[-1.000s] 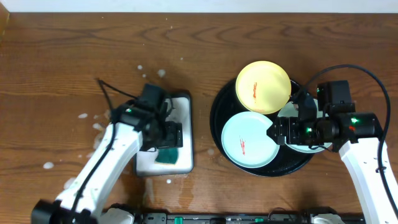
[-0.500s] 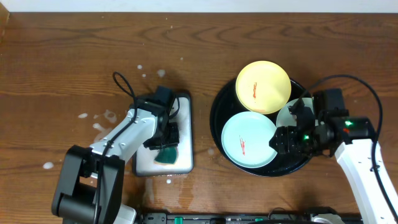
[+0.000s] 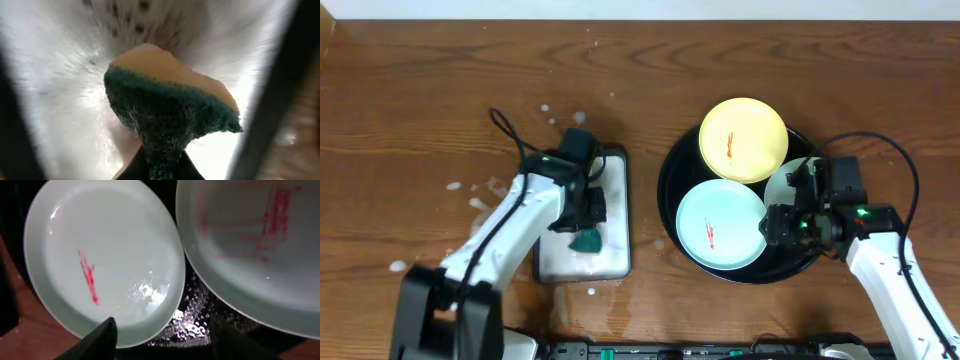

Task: Clean dirty plates on tray and stack at the side
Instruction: 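Carry the sponge with the left gripper onto the left pale green plate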

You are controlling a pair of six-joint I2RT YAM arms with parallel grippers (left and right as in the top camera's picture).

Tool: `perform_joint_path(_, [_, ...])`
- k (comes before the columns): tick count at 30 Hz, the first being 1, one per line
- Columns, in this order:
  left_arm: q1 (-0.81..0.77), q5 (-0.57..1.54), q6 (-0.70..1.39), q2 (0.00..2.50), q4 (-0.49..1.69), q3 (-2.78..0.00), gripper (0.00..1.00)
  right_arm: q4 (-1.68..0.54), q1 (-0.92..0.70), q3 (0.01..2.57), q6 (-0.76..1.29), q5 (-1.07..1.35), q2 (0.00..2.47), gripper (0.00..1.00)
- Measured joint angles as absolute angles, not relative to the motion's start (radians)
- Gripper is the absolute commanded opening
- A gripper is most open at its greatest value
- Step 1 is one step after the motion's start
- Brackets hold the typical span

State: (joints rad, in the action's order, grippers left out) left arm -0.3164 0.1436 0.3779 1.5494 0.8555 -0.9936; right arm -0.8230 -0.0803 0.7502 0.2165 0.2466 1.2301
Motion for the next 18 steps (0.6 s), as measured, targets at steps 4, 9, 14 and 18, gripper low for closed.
perform_joint_path(4, [-0.320,0.150,0.378,1.460,0.918,-1.052,0.08,-0.738,-0.080,0.692,0.231,0.246,1.242,0.45])
perform_joint_path(9, [-0.340,0.165,0.378,1.405,0.952,-1.103,0.08,-0.628,-0.080,0.648,0.255,0.262,1.328,0.35])
perform_joint_path(14, [-0.384,0.247,0.380,1.390,0.888,-1.110,0.07,-0.490,-0.086,0.645,0.264,0.302,1.449,0.18])
perform_joint_path(18, [-0.441,0.288,0.408,1.390,0.802,-1.110,0.07,-0.426,-0.089,0.645,0.295,0.296,1.512,0.02])
